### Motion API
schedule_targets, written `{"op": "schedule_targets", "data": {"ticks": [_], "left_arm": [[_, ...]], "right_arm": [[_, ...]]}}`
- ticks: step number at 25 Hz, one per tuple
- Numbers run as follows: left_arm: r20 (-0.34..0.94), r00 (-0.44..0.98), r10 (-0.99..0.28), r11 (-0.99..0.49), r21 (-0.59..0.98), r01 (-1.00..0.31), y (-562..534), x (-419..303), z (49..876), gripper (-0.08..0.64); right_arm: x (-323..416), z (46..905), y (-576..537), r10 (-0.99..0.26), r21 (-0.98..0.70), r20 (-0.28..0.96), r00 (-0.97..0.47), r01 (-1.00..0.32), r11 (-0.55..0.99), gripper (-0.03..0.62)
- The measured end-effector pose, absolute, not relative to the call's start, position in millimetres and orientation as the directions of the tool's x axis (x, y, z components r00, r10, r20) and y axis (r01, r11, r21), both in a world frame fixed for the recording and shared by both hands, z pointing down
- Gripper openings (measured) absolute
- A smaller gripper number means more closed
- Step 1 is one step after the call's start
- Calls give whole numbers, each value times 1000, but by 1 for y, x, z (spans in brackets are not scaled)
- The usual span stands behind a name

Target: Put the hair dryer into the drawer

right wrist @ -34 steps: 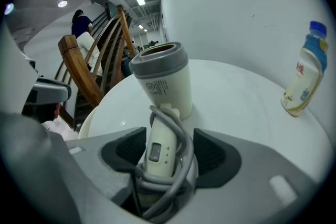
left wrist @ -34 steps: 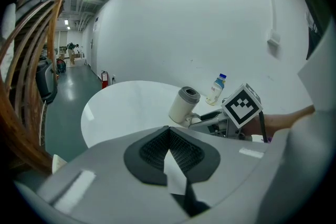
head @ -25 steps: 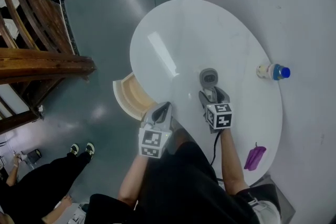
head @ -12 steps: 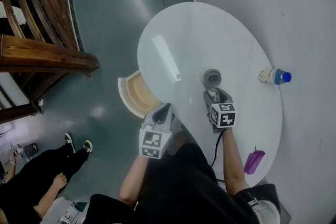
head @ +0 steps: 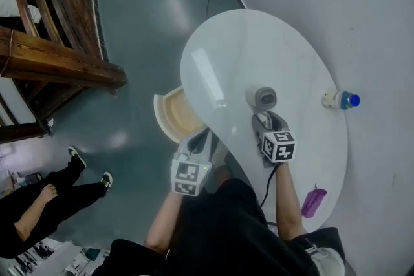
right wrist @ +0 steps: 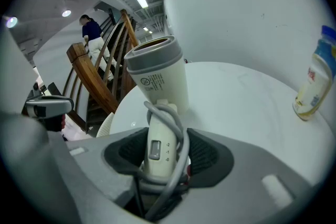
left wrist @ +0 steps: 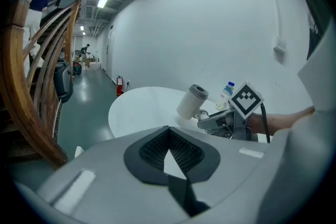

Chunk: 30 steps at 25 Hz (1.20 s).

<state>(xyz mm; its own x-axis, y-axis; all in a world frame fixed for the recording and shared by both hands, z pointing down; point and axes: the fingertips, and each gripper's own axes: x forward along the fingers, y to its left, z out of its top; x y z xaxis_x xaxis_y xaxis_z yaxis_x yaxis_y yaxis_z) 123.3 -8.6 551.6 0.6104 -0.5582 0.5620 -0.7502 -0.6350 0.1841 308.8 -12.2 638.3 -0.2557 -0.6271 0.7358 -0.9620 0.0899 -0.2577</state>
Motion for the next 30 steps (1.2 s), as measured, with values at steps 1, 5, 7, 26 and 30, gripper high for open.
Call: {"op": "schedule_targets", "data": {"ticks": [1, 5, 7, 26, 30], "left_arm": [[560, 607, -564, -630, 184, -755, -8, 119, 550, 8], [551, 589, -591, -608, 177, -774, -9, 96, 543, 8], [547, 578, -606, -593, 173, -786, -9, 82, 540, 8], [549, 466, -693, -454, 169, -875, -12, -52, 538, 8], [551, 454, -700, -435, 176, -883, -17, -75, 543, 8]], "right_arm": [[304, 633, -14, -631, -257, 730, -262, -961, 101, 223], [276, 615, -18, -641, -262, 710, -291, -954, 142, 223], [259, 609, -19, -641, -267, 702, -310, -949, 167, 222], [94, 594, -41, -559, -307, 679, -477, -875, 374, 222], [67, 598, -44, -541, -309, 682, -492, -864, 397, 222]]}}
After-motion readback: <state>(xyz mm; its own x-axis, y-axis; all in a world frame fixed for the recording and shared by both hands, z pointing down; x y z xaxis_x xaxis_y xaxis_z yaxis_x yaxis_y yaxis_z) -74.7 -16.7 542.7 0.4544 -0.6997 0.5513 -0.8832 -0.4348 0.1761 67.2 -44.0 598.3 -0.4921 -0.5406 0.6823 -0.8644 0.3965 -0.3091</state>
